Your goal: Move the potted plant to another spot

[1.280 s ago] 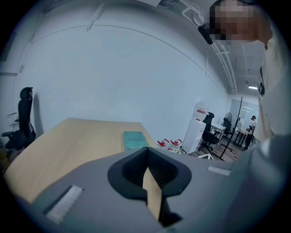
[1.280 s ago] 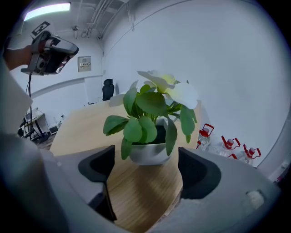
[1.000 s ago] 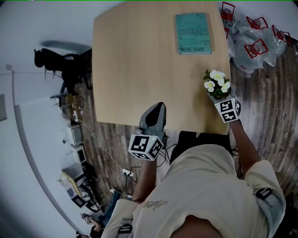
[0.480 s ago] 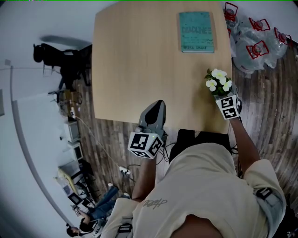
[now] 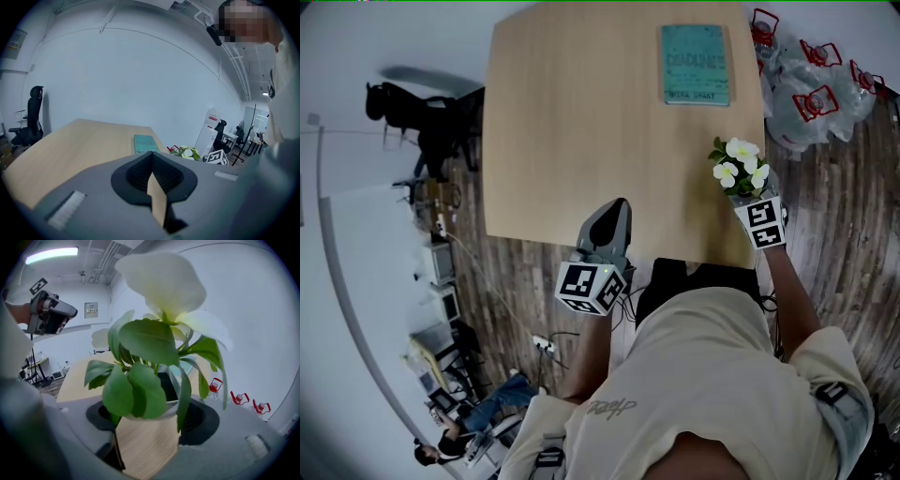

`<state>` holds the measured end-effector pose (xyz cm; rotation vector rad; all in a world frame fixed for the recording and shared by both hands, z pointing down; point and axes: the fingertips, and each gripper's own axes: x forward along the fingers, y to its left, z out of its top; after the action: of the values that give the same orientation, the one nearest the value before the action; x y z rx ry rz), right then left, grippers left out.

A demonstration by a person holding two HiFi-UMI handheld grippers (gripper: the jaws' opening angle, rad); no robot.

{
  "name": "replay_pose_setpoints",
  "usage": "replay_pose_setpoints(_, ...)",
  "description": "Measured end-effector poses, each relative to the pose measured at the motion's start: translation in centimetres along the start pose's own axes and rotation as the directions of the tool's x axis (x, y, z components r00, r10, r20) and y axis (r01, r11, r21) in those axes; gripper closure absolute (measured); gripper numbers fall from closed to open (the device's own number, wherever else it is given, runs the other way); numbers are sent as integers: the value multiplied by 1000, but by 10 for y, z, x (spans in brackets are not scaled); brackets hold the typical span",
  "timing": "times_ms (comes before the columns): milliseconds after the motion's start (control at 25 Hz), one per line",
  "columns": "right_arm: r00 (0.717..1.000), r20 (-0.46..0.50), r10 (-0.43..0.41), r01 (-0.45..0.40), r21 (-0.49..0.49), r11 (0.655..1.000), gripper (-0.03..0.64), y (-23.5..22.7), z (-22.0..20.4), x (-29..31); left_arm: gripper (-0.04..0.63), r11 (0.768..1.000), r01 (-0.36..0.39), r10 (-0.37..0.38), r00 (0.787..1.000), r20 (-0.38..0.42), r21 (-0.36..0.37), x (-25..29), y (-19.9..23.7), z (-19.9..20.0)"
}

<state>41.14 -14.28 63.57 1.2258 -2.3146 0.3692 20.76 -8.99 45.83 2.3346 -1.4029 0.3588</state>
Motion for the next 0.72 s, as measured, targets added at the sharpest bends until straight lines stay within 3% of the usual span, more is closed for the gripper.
replay_pose_setpoints(320, 998, 52, 30, -29, -32, 999, 284, 6, 50, -30, 578, 1000, -9, 9, 1000, 4, -8, -2, -2, -2)
replay_pose_setpoints(720, 994, 33, 104, -102, -62, 993, 284, 44, 49, -32, 578, 998, -56, 56, 998, 2, -38, -21, 10, -22)
